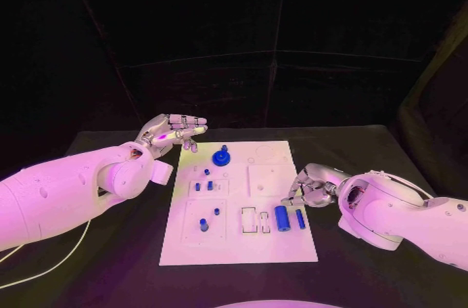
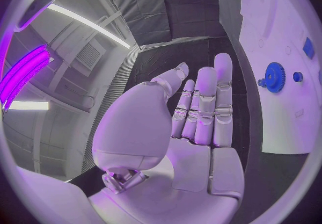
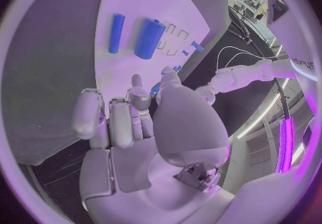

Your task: Assemble the parts on the task board

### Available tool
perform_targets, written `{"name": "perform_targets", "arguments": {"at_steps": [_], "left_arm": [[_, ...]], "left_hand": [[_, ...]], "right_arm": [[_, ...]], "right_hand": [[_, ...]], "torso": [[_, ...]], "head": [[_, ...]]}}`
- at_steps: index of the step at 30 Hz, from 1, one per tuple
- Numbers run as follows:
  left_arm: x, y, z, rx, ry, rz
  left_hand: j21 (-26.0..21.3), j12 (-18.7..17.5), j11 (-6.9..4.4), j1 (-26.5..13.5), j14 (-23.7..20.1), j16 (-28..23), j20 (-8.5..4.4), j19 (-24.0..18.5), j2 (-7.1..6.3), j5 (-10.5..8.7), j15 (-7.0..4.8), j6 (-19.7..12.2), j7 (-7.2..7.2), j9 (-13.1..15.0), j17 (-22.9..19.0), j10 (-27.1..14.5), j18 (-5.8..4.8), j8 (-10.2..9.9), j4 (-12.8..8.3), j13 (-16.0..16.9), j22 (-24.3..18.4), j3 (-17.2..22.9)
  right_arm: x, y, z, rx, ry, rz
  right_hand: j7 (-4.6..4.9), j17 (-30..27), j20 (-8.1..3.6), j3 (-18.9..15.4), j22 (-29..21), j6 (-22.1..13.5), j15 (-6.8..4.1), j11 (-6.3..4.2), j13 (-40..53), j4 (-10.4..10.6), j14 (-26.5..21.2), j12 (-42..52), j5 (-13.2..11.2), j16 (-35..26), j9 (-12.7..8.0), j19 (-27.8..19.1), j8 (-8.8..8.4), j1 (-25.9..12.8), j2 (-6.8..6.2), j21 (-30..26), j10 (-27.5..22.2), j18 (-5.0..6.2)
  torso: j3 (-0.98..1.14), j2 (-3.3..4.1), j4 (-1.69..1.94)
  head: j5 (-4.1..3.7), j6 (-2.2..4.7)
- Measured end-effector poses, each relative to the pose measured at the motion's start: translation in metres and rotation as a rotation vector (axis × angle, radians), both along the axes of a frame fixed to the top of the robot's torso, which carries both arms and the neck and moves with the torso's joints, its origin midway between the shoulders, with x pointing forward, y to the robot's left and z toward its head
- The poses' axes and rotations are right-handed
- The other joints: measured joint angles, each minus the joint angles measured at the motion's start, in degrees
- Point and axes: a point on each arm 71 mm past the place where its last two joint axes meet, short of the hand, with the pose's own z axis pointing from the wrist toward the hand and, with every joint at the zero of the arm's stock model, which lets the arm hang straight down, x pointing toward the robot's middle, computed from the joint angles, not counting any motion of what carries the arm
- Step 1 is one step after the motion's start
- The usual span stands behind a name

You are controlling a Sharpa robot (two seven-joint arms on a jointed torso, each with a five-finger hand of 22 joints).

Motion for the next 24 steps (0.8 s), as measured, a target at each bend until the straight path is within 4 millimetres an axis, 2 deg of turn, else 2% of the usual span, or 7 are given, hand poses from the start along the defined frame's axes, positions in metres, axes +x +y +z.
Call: {"name": "perform_targets", "arguments": {"at_steps": [7, 8, 24], "left_arm": [[0.0, 0.001, 0.0, 0.001, 0.001, 0.0], [0.0, 0.001, 0.0, 0.001, 0.001, 0.0], [-0.001, 0.001, -0.001, 0.001, 0.003, -0.001]], "left_hand": [[0.0, 0.0, 0.0, 0.0, 0.0, 0.0, 0.0, 0.0, 0.0, 0.0, 0.0, 0.0, 0.0, 0.0, 0.0, 0.0, 0.0, 0.0, 0.0, 0.0, 0.0, 0.0], [0.0, 0.0, 0.0, 0.0, 0.0, 0.0, 0.0, 0.0, 0.0, 0.0, 0.0, 0.0, 0.0, 0.0, 0.0, 0.0, 0.0, 0.0, 0.0, 0.0, 0.0, 0.0], [0.0, 0.0, 0.0, 0.0, 0.0, 0.0, 0.0, 0.0, 0.0, 0.0, 0.0, 0.0, 0.0, 0.0, 0.0, 0.0, 0.0, 0.0, 0.0, 0.0, 0.0, 0.0]], "right_arm": [[-0.001, 0.002, -0.007, -0.06, 0.022, 0.001], [-0.001, 0.003, -0.008, -0.067, 0.025, 0.005], [-0.007, 0.022, -0.026, -0.108, 0.083, 0.055]], "right_hand": [[-0.07, 1.1, 0.12, -0.3, 0.6, -0.4, 0.0, 0.0, 0.9, 0.0, 0.0, 0.5, -0.2, 0.6, 0.3, 0.1, 0.36, -0.6, -0.15, 0.3, 0.0, 0.0], [-0.07, 1.1, 0.2, -0.3, 0.6, -0.4, 0.0, 0.0, 1.0, 0.0, 0.0, 0.6, -0.2, 0.6, 0.3, 0.2, 0.36, -0.9, 0.14, 0.3, 0.0, 0.01], [0.13, 1.5, 0.2, -0.6, 1.0, -0.6, 0.01, 0.01, 1.8, 0.0, 0.0, 0.8, -0.5, 0.9, 0.9, 0.2, 1.2, -1.9, 0.12, 0.6, 0.0, 0.01]], "torso": [[0.0, -0.04, -0.01], [0.0, -0.04, -0.01], [0.02, -0.1, -0.02]], "head": [[-0.07, -0.1], [-0.07, -0.11], [0.03, -0.58]]}}
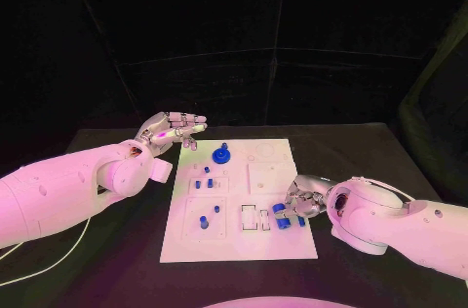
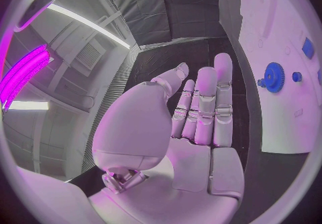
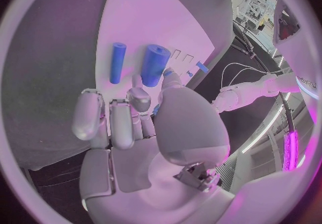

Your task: Assemble the parts on the task board

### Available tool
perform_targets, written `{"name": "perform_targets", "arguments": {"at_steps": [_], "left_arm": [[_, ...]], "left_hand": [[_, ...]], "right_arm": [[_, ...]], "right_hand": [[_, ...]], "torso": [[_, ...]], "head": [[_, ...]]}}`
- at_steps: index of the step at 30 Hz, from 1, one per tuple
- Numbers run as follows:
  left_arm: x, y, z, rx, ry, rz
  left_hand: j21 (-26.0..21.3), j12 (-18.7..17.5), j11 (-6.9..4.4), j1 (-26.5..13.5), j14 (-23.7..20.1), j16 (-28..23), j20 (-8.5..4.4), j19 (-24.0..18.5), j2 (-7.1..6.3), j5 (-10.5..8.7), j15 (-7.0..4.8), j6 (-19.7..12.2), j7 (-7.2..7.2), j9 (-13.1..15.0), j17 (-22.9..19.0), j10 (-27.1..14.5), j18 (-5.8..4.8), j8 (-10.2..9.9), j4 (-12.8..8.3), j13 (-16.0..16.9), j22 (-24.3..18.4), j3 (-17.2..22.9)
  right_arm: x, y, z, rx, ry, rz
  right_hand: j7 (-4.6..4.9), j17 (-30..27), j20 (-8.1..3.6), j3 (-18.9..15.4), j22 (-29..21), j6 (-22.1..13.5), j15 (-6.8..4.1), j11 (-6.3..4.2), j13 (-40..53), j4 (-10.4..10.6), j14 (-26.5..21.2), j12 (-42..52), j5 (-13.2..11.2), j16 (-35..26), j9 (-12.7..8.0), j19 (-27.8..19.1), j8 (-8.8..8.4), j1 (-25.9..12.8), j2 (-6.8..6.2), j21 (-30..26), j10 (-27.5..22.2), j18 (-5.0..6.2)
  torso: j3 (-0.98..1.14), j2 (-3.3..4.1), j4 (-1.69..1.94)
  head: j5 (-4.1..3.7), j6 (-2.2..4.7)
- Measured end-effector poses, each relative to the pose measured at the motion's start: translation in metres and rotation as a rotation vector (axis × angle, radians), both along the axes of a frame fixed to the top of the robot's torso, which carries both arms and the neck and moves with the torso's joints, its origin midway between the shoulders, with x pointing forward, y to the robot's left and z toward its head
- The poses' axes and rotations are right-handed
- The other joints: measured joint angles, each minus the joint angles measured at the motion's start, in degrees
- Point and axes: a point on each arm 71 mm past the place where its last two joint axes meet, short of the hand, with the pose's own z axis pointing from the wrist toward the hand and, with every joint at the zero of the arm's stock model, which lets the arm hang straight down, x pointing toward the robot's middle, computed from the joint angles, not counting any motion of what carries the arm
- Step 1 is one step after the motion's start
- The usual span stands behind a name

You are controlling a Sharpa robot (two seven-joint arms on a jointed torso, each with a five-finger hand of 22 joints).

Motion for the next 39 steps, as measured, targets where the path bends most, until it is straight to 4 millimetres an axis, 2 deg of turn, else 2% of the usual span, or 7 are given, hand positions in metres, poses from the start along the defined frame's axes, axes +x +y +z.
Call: {"name": "perform_targets", "arguments": {"at_steps": [11, 13, 23, 24, 25, 29, 39], "left_arm": [[0.0, 0.001, 0.0, 0.001, 0.001, 0.001], [0.0, 0.001, 0.0, 0.001, 0.001, 0.001], [0.0, 0.002, 0.0, 0.001, 0.003, 0.0], [0.0, 0.002, 0.0, 0.001, 0.003, 0.0], [0.0, 0.002, 0.0, 0.001, 0.003, 0.0], [0.0, 0.002, 0.0, 0.001, 0.004, -0.001], [-0.001, 0.001, -0.001, 0.0, 0.006, -0.003]], "left_hand": [[0.0, 0.0, 0.0, 0.0, 0.0, 0.0, 0.0, 0.0, 0.0, 0.0, 0.0, 0.0, 0.0, 0.0, 0.0, 0.0, 0.0, 0.0, 0.0, 0.0, 0.0, 0.0], [0.0, 0.0, 0.13, 0.0, 0.0, 0.0, 0.0, 0.0, 0.0, 0.0, 0.0, 0.0, 0.0, 0.0, -0.1, -0.1, 0.0, 0.0, 0.0, 0.0, 0.0, 0.0], [0.0, 0.0, 0.21, 0.0, 0.0, 0.0, 0.0, 0.0, 0.0, 0.0, 0.0, 0.0, 0.0, 0.0, -0.2, -0.2, 0.0, 0.0, 0.0, 0.0, -0.1, 0.0], [0.0, 0.0, 0.21, 0.0, 0.0, 0.0, 0.0, 0.0, 0.0, 0.0, 0.0, 0.0, 0.0, 0.0, -0.2, -0.2, 0.0, 0.0, 0.0, 0.0, -0.1, 0.0], [0.0, 0.0, 0.21, 0.0, 0.0, 0.0, 0.0, 0.0, 0.0, 0.0, 0.0, 0.0, 0.0, 0.0, -0.2, -0.2, 0.0, 0.0, 0.0, 0.0, -0.1, 0.0], [0.0, 0.0, 0.21, 0.0, 0.0, 0.0, 0.0, 0.0, 0.0, 0.0, 0.0, 0.0, 0.0, 0.0, -0.2, -0.2, 0.0, 0.0, 0.0, 0.0, -0.1, 0.0], [0.0, 0.0, 0.21, 0.0, 0.0, 0.0, 0.0, 0.0, 0.0, 0.0, 0.0, 0.0, 0.0, 0.0, -0.2, -0.2, 0.0, 0.0, 0.0, 0.0, 0.0, 0.0]], "right_arm": [[0.003, 0.003, -0.004, -0.028, 0.002, 0.016], [0.003, 0.004, -0.005, -0.031, -0.002, 0.021], [0.001, 0.01, -0.005, -0.032, -0.026, 0.041], [0.0, 0.01, -0.005, -0.028, -0.028, 0.039], [-0.001, 0.01, -0.005, -0.025, -0.029, 0.037], [-0.006, 0.008, -0.005, 0.0, -0.027, 0.018], [-0.013, 0.011, 0.004, 0.143, -0.037, -0.048]], "right_hand": [[-0.02, 0.1, 0.0, 0.0, 0.1, 0.0, 0.0, -0.21, 0.6, 0.0, 0.0, 0.0, 0.0, 0.0, 1.1, 0.0, 1.2, -0.6, 0.64, 0.0, -0.2, 0.0], [-0.03, 0.1, 0.0, -0.1, 0.2, 0.0, 0.0, -0.21, 0.9, -0.2, 0.0, 0.0, 0.0, 0.0, 1.2, 0.0, 1.64, 0.3, 1.52, 0.0, -0.2, 0.0], [-1.11, 0.6, -0.31, 0.9, 0.7, 0.7, -0.42, -0.55, 2.6, -1.5, 0.0, 0.3, 5.9, 0.3, 2.6, 0.3, 3.09, 4.2, 3.74, 0.3, 0.1, 0.01], [-1.23, 0.7, -0.31, 0.9, 0.8, 0.6, -0.42, -0.64, 2.7, -1.5, 0.0, 0.3, 6.4, 0.3, 2.6, 0.3, 3.13, 4.4, 3.95, 0.3, 0.2, -0.1], [-1.31, 0.8, -0.31, 0.9, 0.9, 0.8, -0.42, -0.83, 2.8, -1.5, 0.0, 0.4, 6.8, 0.3, 2.6, 0.3, 3.17, 4.6, 4.09, 0.3, 0.4, -0.89], [-1.24, 0.9, -0.51, 0.4, 1.1, 1.0, -0.63, -0.95, 3.1, -1.2, 0.2, 0.4, 8.3, 0.5, 2.6, 0.5, 3.62, 4.8, 4.32, 0.4, 0.5, -0.92], [-1.28, 1.1, -0.51, -0.1, 1.3, 1.1, -0.62, -1.24, 3.6, -0.4, 0.2, 0.4, 8.8, 0.5, 2.6, 0.5, 3.65, 4.4, 4.83, 0.7, 0.8, -0.91]], "torso": [[0.04, -0.09, -0.08], [0.05, -0.12, -0.12], [0.07, -0.21, -0.21], [0.09, -0.21, -0.25], [0.09, -0.21, -0.26], [0.1, -0.21, -0.28], [0.03, -0.21, -0.12]], "head": [[0.33, -0.2], [0.36, -0.24], [0.46, -0.21], [0.48, -0.18], [0.49, -0.16], [0.47, -0.1], [0.24, 0.17]]}}
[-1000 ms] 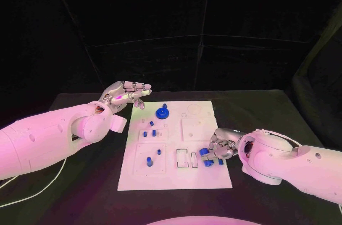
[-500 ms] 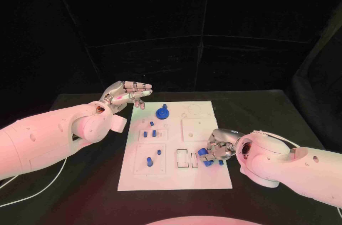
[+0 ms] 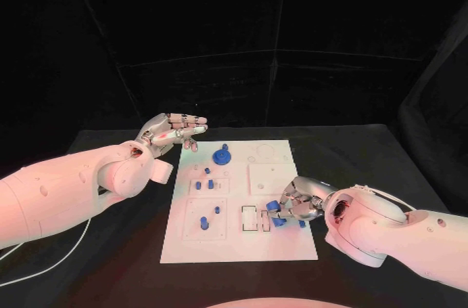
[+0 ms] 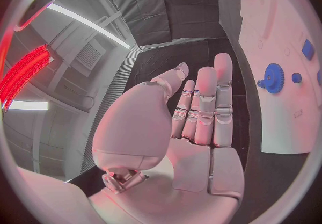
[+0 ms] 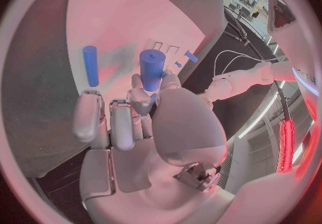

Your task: Assemble the parts on the task board

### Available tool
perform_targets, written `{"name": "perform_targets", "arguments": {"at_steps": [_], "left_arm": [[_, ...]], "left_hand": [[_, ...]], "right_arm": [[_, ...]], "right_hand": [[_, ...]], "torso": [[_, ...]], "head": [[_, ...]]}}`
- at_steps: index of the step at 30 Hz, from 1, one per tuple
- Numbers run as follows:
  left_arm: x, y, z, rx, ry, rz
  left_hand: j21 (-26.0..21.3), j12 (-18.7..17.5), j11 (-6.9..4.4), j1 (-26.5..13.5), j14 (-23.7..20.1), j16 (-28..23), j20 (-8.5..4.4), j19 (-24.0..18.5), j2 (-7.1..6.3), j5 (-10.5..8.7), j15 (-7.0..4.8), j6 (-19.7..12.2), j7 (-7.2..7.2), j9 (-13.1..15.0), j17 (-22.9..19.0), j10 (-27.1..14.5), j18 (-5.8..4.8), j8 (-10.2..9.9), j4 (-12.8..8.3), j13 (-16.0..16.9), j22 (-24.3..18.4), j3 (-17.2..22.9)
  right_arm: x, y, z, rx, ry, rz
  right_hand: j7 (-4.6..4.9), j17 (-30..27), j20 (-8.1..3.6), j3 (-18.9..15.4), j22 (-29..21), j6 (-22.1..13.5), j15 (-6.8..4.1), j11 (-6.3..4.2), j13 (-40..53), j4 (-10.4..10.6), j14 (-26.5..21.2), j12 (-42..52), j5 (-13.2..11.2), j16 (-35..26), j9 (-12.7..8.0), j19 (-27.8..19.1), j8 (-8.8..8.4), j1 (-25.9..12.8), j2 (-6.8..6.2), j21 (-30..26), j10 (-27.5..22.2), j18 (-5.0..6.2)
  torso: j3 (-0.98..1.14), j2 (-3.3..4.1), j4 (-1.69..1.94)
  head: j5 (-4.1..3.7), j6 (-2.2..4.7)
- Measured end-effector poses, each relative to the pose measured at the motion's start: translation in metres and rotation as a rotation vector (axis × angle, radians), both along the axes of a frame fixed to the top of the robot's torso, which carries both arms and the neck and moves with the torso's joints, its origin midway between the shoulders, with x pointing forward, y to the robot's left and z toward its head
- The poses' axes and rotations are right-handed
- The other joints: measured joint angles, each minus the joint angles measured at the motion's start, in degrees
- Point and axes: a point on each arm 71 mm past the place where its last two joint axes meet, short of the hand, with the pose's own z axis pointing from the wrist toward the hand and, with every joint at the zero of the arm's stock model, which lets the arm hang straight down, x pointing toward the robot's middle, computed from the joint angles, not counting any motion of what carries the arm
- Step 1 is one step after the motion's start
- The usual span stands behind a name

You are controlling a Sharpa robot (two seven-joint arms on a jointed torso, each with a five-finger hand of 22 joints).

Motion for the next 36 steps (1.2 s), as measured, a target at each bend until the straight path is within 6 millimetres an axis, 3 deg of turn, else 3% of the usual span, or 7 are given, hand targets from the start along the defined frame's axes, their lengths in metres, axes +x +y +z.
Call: {"name": "perform_targets", "arguments": {"at_steps": [6, 12, 21, 32, 34, 36], "left_arm": [[0.0, 0.0, 0.0, 0.0, 0.001, -0.001], [0.0, -0.001, 0.0, -0.001, 0.001, -0.002], [0.0, -0.002, 0.0, -0.002, 0.002, -0.006], [0.0, -0.003, -0.001, -0.002, 0.003, -0.007], [0.0, -0.003, -0.001, -0.002, 0.004, -0.008], [0.0, -0.003, -0.001, -0.002, 0.004, -0.008]], "left_hand": [[0.0, 0.0, 0.0, 0.0, 0.0, 0.0, 0.0, 0.0, 0.0, 0.0, 0.0, 0.0, 0.0, 0.0, 0.0, 0.0, 0.0, 0.0, 0.0, 0.0, 0.0, 0.0], [0.0, 0.0, 0.0, 0.0, 0.0, 0.0, 0.0, 0.0, 0.0, 0.0, 0.0, 0.0, 0.0, 0.0, 0.0, 0.0, 0.0, 0.0, 0.0, 0.0, 0.0, 0.0], [0.0, 0.0, 0.0, 0.0, 0.0, 0.0, 0.0, 0.0, 0.0, 0.0, 0.0, 0.0, 0.0, 0.0, 0.0, 0.0, 0.0, 0.0, 0.0, 0.0, 0.0, 0.0], [0.0, 0.0, 0.0, 0.0, 0.0, 0.0, 0.0, 0.0, 0.0, 0.0, 0.0, 0.0, 0.0, 0.0, 0.0, 0.0, 0.0, 0.0, 0.0, 0.0, 0.0, 0.0], [0.0, 0.0, 0.0, 0.0, 0.0, 0.0, 0.0, 0.0, 0.0, 0.0, 0.0, 0.0, 0.0, 0.0, 0.0, 0.0, 0.0, 0.0, 0.0, 0.0, 0.0, 0.0], [0.0, 0.0, 0.0, 0.0, 0.0, 0.0, 0.0, 0.0, 0.0, 0.0, 0.0, 0.0, 0.0, 0.0, 0.0, 0.0, 0.0, 0.0, 0.0, 0.0, 0.0, 0.0]], "right_arm": [[-0.001, 0.008, 0.001, 0.057, 0.009, -0.01], [0.001, 0.018, -0.001, 0.085, 0.027, -0.003], [0.003, 0.036, -0.005, 0.093, 0.062, 0.02], [0.006, 0.042, -0.01, 0.068, 0.086, 0.026], [0.007, 0.042, -0.01, 0.063, 0.085, 0.025], [0.007, 0.043, -0.01, 0.059, 0.081, 0.025]], "right_hand": [[-0.17, 0.0, -0.02, -0.2, 0.0, 0.2, 0.0, -0.02, 0.0, 0.2, 0.0, 0.0, 0.0, 0.0, 0.1, 0.0, -0.01, 0.0, 0.04, 0.0, 0.0, 0.01], [-0.05, 0.1, -0.21, -0.9, 0.1, 0.5, -0.19, -0.02, 0.1, 0.4, -0.2, 0.0, 0.0, 0.0, 2.1, 0.2, 0.65, -2.0, 1.1, 0.0, 0.0, 0.01], [-0.94, 0.1, -0.21, -1.6, 0.1, 1.4, -0.4, -0.3, 0.0, 0.3, 0.0, -0.4, -1.1, 0.0, 2.4, 0.2, 0.69, -2.9, 1.14, 0.0, 0.3, 0.02], [-1.04, 0.0, -0.22, -2.0, 0.1, 1.5, -0.39, -0.3, -0.1, 0.3, 0.0, -0.7, -1.7, 0.0, 2.8, 0.2, 0.85, -3.3, 1.13, 0.0, 0.3, 0.02], [-1.08, -0.1, -0.42, -2.4, 0.1, 1.6, -0.4, -0.3, -0.3, 0.3, 0.0, -1.3, -3.3, 0.0, 2.9, 0.0, 0.87, -4.1, 1.48, 0.0, 0.3, 0.01], [-1.4, -0.3, -0.42, -3.4, 0.1, 2.0, -0.6, -0.3, -0.4, 0.3, -0.2, -1.7, -7.2, 0.0, 3.3, 0.0, 1.18, -5.3, 1.54, 0.0, 0.3, 0.01]], "torso": [[-0.05, 0.07, 0.07], [-0.09, 0.13, 0.07], [-0.13, 0.22, 0.16], [-0.14, 0.26, 0.16], [-0.13, 0.26, 0.14], [-0.13, 0.27, 0.13]], "head": [[0.07, 0.04], [0.14, 0.07], [0.19, 0.04], [0.41, -0.04], [0.41, -0.04], [0.41, -0.02]]}}
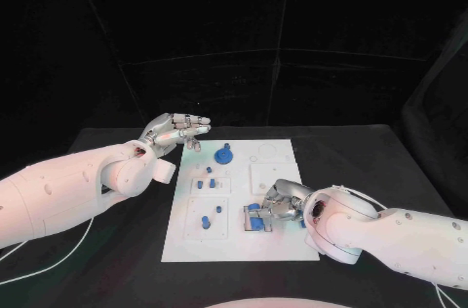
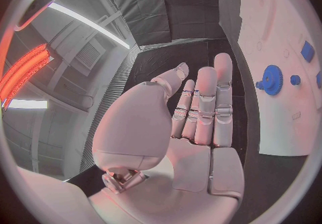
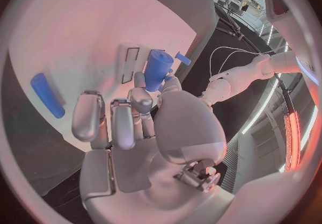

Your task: Assemble the parts on the task board

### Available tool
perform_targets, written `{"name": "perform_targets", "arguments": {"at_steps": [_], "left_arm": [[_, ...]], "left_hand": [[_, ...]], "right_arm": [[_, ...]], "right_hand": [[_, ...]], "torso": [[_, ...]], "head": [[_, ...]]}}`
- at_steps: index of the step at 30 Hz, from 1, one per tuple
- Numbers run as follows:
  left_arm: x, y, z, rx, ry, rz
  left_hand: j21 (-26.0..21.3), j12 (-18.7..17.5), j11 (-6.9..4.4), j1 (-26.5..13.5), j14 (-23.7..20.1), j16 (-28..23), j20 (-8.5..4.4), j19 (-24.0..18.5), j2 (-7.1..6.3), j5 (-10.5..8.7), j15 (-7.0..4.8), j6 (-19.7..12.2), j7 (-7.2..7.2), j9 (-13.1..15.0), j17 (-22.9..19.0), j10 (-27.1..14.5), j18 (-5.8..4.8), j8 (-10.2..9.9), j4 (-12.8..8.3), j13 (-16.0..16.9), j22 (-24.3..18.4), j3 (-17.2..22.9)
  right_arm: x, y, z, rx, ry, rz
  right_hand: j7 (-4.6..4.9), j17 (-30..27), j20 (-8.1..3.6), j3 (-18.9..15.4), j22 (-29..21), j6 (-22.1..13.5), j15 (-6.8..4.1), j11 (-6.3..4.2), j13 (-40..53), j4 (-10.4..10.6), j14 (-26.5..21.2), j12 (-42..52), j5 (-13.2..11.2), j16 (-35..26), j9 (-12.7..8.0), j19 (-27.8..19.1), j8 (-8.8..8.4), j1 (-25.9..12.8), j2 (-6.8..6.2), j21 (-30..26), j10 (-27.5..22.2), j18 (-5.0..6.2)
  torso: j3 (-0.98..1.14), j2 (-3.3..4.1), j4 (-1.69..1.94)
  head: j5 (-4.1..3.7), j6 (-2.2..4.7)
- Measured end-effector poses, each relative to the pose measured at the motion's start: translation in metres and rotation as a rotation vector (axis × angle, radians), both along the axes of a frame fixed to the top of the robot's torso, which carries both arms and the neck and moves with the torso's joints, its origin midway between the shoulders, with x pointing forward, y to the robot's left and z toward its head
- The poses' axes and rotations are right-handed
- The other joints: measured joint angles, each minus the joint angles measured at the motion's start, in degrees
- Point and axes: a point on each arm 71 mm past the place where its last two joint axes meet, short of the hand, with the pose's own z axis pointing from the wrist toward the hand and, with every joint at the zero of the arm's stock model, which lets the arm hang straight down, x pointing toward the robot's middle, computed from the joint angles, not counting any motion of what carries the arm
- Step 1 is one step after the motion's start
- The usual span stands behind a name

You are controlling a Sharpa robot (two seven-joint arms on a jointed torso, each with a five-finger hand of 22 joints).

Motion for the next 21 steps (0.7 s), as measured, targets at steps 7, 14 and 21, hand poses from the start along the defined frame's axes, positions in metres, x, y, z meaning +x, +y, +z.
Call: {"name": "perform_targets", "arguments": {"at_steps": [7, 14, 21], "left_arm": [[0.0, 0.0, -0.0001, 0.0, 0.001, -0.001], [0.0, -0.0001, -0.0001, 0.0, 0.001, -0.001], [0.0, 0.0002, -0.0001, 0.001, 0.002, -0.001]], "left_hand": [[0.0, 0.4, -0.21, 0.0, 0.0, 0.0, 0.0, 0.0, 0.0, 0.0, 0.0, 0.0, 0.0, 0.0, -0.1, -0.2, 0.0, 0.0, -0.2, 0.0, -0.1, -0.2], [0.0, 0.4, -0.21, 0.0, 0.0, 0.0, 0.0, 0.0, 0.0, 0.0, 0.0, 0.0, 0.0, 0.0, -0.1, -0.2, 0.0, 0.0, -0.2, 0.0, -0.1, -0.2], [0.0, 0.4, -0.21, 0.0, 0.0, 0.0, 0.0, 0.0, 0.0, 0.0, 0.0, 0.0, 0.0, 0.0, -0.1, -0.2, 0.0, 0.0, -0.2, 0.0, -0.1, -0.2]], "right_arm": [[0.0017, 0.0019, 0.0, -0.016, -0.018, 0.003], [0.0022, 0.0028, 0.0005, -0.027, -0.033, 0.008], [0.0015, 0.0011, 0.0013, -0.037, -0.041, 0.015]], "right_hand": [[0.51, -1.1, -0.22, -2.0, -1.0, -0.5, 0.0, 0.07, -1.8, 0.0, 0.0, -3.1, -14.9, -0.7, 0.9, -0.2, -0.56, -4.7, -2.37, -0.2, -0.9, 0.0], [0.71, -1.5, -0.21, 0.7, -1.6, -0.7, 0.0, 0.11, -3.2, 0.3, 0.0, -5.2, -15.5, -1.2, 1.4, -0.7, -0.56, -8.4, -6.08, -0.7, -1.6, 0.0], [0.92, -1.5, -0.21, 3.9, -1.6, -0.9, 0.0, 0.11, -3.1, -0.9, 0.0, -5.4, -14.1, -1.2, 2.1, -0.7, -0.79, -3.0, -5.42, -0.7, -1.6, 0.0]], "torso": [[0.01, 0.01, 0.0], [0.01, 0.01, 0.01], [0.02, 0.05, 0.01]], "head": [[-0.06, 0.07], [-0.08, 0.1], [-0.06, 0.12]]}}
